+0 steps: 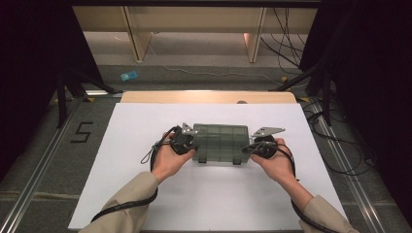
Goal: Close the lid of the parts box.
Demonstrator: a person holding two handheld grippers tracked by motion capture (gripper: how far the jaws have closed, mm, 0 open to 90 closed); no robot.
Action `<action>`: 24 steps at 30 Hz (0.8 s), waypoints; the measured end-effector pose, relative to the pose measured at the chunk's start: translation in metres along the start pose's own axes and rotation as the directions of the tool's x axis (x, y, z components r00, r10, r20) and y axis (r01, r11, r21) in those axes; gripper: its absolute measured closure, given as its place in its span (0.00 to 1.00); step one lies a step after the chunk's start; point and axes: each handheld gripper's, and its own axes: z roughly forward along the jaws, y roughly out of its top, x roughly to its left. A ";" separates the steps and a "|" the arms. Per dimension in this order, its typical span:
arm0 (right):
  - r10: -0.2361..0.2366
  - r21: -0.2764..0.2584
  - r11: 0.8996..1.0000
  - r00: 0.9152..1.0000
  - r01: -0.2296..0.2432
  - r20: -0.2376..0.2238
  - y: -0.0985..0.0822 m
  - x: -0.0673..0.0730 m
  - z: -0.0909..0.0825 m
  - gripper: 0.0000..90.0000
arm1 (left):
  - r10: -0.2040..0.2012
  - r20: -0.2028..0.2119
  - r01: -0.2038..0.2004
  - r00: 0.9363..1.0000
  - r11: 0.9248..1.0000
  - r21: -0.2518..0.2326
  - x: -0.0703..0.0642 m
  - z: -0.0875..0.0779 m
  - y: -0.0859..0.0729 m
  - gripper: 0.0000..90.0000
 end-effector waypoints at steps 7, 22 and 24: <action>-0.020 0.010 1.000 1.000 0.020 -0.003 -0.001 -0.001 0.001 1.00 | 0.000 0.004 0.000 1.000 1.000 0.015 0.000 0.001 -0.001 1.00; -0.004 0.011 1.000 1.000 0.004 -0.012 -0.003 0.001 0.004 1.00 | 0.006 -0.001 -0.006 1.000 1.000 0.000 0.000 0.005 -0.004 0.97; -0.012 0.001 1.000 1.000 0.012 -0.008 -0.004 0.000 0.005 1.00 | 0.011 0.006 -0.011 1.000 1.000 -0.003 0.001 0.004 -0.005 0.94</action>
